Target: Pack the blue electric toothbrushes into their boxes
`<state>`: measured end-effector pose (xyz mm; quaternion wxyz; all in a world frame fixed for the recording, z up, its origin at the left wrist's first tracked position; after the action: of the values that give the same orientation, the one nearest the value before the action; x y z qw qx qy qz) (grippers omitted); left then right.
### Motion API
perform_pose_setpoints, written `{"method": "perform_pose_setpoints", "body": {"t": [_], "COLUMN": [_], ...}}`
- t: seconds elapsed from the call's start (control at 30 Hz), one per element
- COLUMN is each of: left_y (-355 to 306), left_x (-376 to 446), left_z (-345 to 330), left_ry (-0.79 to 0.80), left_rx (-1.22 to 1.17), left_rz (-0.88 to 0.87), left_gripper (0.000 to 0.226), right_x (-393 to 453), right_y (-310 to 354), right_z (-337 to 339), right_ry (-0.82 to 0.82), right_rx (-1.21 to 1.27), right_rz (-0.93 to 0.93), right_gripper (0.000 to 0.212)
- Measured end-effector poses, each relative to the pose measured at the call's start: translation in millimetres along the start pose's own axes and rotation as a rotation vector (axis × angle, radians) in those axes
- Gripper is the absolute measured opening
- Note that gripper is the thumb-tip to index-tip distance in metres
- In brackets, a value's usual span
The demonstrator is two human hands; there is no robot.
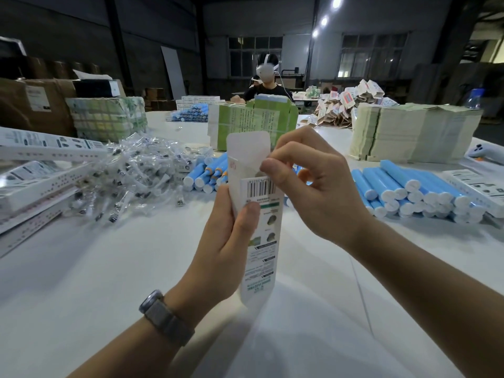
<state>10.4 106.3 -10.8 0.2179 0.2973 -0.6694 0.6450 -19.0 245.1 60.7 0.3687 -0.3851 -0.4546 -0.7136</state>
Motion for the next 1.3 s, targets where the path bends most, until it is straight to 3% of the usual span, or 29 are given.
{"method": "perform_pose_setpoints", "body": {"t": [0.17,0.33,0.43,0.6,0.7,0.8,0.87,0.93,1.07,1.17,1.3], "left_y": [-3.4,-6.8,-12.2,-13.3,-11.1,-3.8,-1.2,-0.5,0.3,1.8,2.1], "left_x": [3.0,8.4,13.3,22.0,31.4,38.5,40.0,39.3,40.0,39.0,40.6], "left_z": [3.1,9.7,24.4,61.2,81.2,111.0,125.8,133.6,136.4,137.0,134.4], "left_ry": [0.042,0.064,0.038,-0.023,-0.131,-0.572,-0.812,-0.944,-0.996,-0.979,-0.937], "left_rx": [-0.035,-0.026,0.040,0.067,0.165,0.293,0.450,0.577,0.673,0.700,0.717], "left_rz": [0.017,0.033,0.049,0.206,0.161,0.123,0.122,0.106,0.014,-0.007,-0.006], "left_gripper": [0.026,0.036,0.046,0.046,0.027,0.011,0.015,0.026,0.033,0.029,0.028], "right_x": [-2.0,-3.1,-4.3,-1.1,10.5,23.9,31.0,34.8,31.5,29.0,33.4], "right_y": [1.5,2.9,2.6,-8.8,-26.3,-40.4,-47.1,-56.7,-77.4,-86.0,-90.1], "right_z": [-2.3,-3.2,-7.1,-31.2,-68.2,-123.4,-163.4,-202.2,-259.0,-277.1,-281.4], "right_ry": [0.013,-0.022,-0.043,-0.014,0.122,0.304,0.418,0.568,0.756,0.693,0.649], "right_rx": [-0.021,0.013,0.150,0.438,0.289,0.088,-0.044,-0.181,-0.472,-0.543,-0.570], "right_rz": [0.052,0.067,-0.078,-0.373,-0.461,-0.427,-0.389,-0.344,-0.245,-0.210,-0.155], "right_gripper": [0.024,0.012,0.021,0.008,0.012,0.005,0.017,0.032,0.039,0.027,0.029]}}
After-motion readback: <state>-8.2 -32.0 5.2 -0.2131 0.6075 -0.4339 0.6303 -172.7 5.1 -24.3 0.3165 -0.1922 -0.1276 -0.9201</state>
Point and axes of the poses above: each hand's wrist, its own x-axis towards the middle knuckle, its own z-axis out of the back of the hand, y = z × x, the point moved 2 cm from there along x, towards the middle knuckle, and after that the axes turned 8 degrees about -y, right-handed, at the moved point
